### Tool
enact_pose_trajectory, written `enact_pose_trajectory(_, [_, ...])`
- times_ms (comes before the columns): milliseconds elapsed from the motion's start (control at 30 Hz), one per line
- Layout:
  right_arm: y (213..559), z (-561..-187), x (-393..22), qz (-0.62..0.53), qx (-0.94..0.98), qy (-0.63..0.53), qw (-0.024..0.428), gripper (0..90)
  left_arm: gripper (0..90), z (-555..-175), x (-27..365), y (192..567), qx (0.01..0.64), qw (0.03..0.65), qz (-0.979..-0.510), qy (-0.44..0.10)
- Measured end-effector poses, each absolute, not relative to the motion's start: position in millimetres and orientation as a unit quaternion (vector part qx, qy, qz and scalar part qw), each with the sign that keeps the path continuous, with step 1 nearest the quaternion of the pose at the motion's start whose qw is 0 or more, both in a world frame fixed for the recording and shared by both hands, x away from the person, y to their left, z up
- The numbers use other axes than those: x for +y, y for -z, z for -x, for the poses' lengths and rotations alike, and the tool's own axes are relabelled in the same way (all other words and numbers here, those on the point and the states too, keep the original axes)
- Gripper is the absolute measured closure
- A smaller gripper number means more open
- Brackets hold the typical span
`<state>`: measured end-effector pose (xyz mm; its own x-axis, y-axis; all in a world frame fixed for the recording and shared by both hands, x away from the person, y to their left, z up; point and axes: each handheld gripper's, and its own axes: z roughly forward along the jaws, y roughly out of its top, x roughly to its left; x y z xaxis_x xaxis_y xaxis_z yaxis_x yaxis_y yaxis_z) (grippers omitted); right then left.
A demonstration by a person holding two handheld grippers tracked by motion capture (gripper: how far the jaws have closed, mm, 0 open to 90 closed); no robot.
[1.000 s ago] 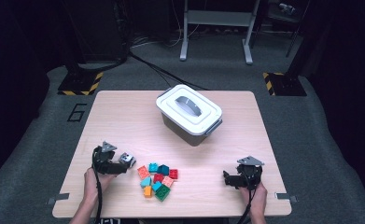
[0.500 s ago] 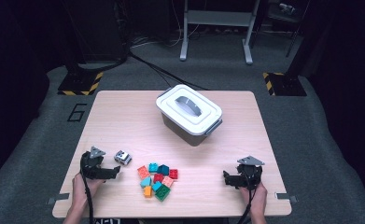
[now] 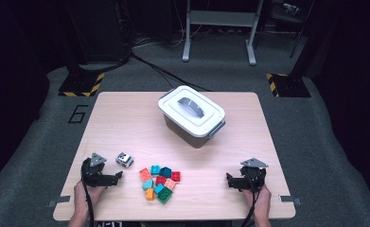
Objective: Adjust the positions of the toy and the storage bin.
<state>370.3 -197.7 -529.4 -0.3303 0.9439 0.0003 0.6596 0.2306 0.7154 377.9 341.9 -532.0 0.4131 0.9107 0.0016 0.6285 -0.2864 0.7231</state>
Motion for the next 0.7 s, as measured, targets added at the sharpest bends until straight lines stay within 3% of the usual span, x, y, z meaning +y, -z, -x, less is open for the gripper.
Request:
enact_pose_trajectory(233, [527.5,-372.8,-198.5,-0.532,0.756,-0.314,0.215,1.1,0.1,-377.7,340.6,531.5,0.499,0.328,-0.774,-0.212])
enact_pose_trajectory(400, [518.1,-379.7,-196.9,-0.545,0.759,-0.307,0.183,1.4,0.3,-377.8,340.5,531.5,0.499,0.329,-0.774,-0.211])
enact_pose_trajectory(700, [439.4,-401.4,-173.8,-0.487,0.774,-0.352,0.2,0.0,0.3,-378.0,339.5,532.3,0.5,0.329,-0.771,-0.218])
